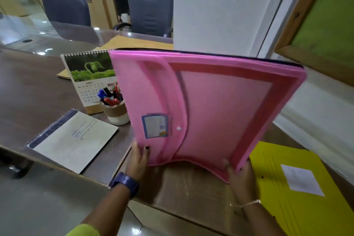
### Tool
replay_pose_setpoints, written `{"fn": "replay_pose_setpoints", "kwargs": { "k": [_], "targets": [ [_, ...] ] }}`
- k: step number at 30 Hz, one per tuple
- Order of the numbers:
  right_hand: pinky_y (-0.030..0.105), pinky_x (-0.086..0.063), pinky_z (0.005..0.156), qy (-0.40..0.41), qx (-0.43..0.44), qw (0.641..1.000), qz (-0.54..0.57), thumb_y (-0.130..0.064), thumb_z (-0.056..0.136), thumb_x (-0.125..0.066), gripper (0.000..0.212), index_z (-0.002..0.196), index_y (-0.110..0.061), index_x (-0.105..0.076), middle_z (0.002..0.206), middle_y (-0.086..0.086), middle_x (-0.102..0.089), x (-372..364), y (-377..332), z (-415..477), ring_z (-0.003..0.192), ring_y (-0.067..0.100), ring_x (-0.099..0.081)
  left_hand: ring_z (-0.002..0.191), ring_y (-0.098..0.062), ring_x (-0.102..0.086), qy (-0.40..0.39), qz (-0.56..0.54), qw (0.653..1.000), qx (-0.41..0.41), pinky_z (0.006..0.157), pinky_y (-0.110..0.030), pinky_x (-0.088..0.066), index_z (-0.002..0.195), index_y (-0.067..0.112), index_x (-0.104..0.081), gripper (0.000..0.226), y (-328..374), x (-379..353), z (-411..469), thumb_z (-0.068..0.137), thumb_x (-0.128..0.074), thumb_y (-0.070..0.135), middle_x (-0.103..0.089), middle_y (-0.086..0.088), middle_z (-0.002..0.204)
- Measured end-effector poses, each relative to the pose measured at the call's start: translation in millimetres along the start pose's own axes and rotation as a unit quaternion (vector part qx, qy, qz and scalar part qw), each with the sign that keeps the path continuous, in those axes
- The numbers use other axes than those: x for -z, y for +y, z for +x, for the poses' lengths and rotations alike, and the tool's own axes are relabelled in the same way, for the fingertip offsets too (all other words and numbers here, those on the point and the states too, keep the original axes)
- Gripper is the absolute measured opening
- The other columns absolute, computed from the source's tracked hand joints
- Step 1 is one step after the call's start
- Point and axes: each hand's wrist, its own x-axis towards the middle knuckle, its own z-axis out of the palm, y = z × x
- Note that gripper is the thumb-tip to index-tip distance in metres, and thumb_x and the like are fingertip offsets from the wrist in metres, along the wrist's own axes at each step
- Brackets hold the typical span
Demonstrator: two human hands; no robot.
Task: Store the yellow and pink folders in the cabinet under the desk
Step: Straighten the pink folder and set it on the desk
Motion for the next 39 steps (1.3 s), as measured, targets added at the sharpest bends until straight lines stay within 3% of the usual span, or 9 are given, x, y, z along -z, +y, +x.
{"fn": "replay_pose_setpoints", "kwargs": {
  "k": [8,11,21,25,28,31,33,36,39],
  "targets": [
    [0.039,-0.048,0.088,-0.024,-0.008,0.993,-0.112,-0.012,0.081,-0.068,0.048,0.124,-0.001,-0.049,0.120,0.020,-0.062,0,11,-2,0.109,0.033,-0.060,0.078,-0.024,-0.057,0.075,0.140,0.987,0.019,0.054,-0.022,-0.038,0.119,0.005,-0.043,0.031,-26,-15,16,0.097,-0.037,0.026,-0.053,0.005,0.088],
    [0.042,-0.051,0.092,-0.051,-0.010,0.994,-0.092,-0.006,0.081,-0.067,0.066,0.139,-0.008,-0.036,0.126,0.014,-0.058,4,10,0,0.110,0.029,-0.059,0.073,-0.026,-0.055,0.118,0.171,0.978,0.032,0.055,-0.026,-0.035,0.107,0.003,-0.046,0.028,-24,-14,24,0.095,-0.042,0.028,-0.055,-0.006,0.086],
    [0.037,-0.052,0.092,-0.139,-0.167,0.960,-0.174,-0.015,0.076,-0.071,0.050,0.122,-0.001,-0.055,0.119,0.018,-0.066,4,29,-25,0.106,0.031,-0.064,0.060,-0.022,-0.053,0.078,0.309,0.931,0.176,0.054,-0.030,-0.041,0.078,0.013,-0.050,0.020,-45,-16,2,0.091,-0.048,0.028,-0.057,-0.005,0.072],
    [0.034,-0.045,0.098,-0.105,-0.110,0.952,-0.264,-0.025,0.079,-0.069,0.062,0.133,-0.004,-0.046,0.133,0.019,-0.055,10,12,-42,0.118,0.032,-0.056,0.106,-0.034,-0.058,0.109,0.450,0.872,0.156,0.086,-0.044,-0.047,0.118,0.011,-0.055,0.044,-30,-20,-14,0.089,-0.045,0.042,-0.059,-0.015,0.119],
    [0.039,-0.046,0.095,-0.047,0.073,0.925,-0.369,-0.030,0.077,-0.068,0.056,0.128,-0.011,-0.053,0.130,0.016,-0.054,14,2,-84,0.116,0.035,-0.055,0.090,-0.034,-0.063,0.133,0.424,0.896,0.002,0.077,-0.044,-0.047,0.098,0.012,-0.064,0.031,-15,-31,-44,0.087,-0.050,0.037,-0.067,-0.013,0.098],
    [0.031,-0.050,0.069,-0.085,0.264,0.914,-0.296,-0.024,0.063,-0.071,0.030,0.093,-0.019,-0.069,0.091,0.006,-0.069,21,19,-136,0.081,0.023,-0.065,0.054,-0.027,-0.061,0.006,0.442,0.855,-0.271,0.058,-0.032,-0.038,0.064,0.016,-0.061,0.044,-23,-56,-91,0.090,-0.036,0.040,-0.063,-0.004,0.059],
    [0.026,-0.046,0.062,-0.204,0.265,0.890,-0.310,-0.026,0.056,-0.072,0.024,0.080,-0.024,-0.069,0.081,-0.003,-0.068,31,41,-164,0.068,0.018,-0.066,0.048,-0.020,-0.058,-0.129,0.451,0.808,-0.357,0.057,-0.027,-0.031,0.057,0.019,-0.063,0.062,-29,-72,-122,0.096,-0.021,0.044,-0.062,0.004,0.053],
    [0.027,-0.048,0.079,-0.343,0.112,0.866,-0.346,-0.027,0.072,-0.058,0.029,0.100,-0.025,-0.065,0.111,-0.001,-0.063,54,91,-191,0.094,0.022,-0.067,0.055,-0.018,-0.062,-0.298,0.468,0.758,-0.343,0.051,-0.019,-0.044,0.059,0.021,-0.065,0.061,-43,-102,-166,0.095,-0.024,0.047,-0.066,0.006,0.057],
    [0.026,-0.038,0.102,-0.328,-0.037,0.864,-0.380,-0.033,0.087,-0.047,0.050,0.135,-0.019,-0.041,0.144,0.005,-0.040,87,144,-193,0.128,0.021,-0.048,0.090,-0.028,-0.060,-0.394,0.496,0.759,-0.153,0.075,-0.035,-0.048,0.090,0.015,-0.064,0.049,-62,-142,-191,0.094,-0.027,0.048,-0.068,-0.009,0.096]
  ]
}}
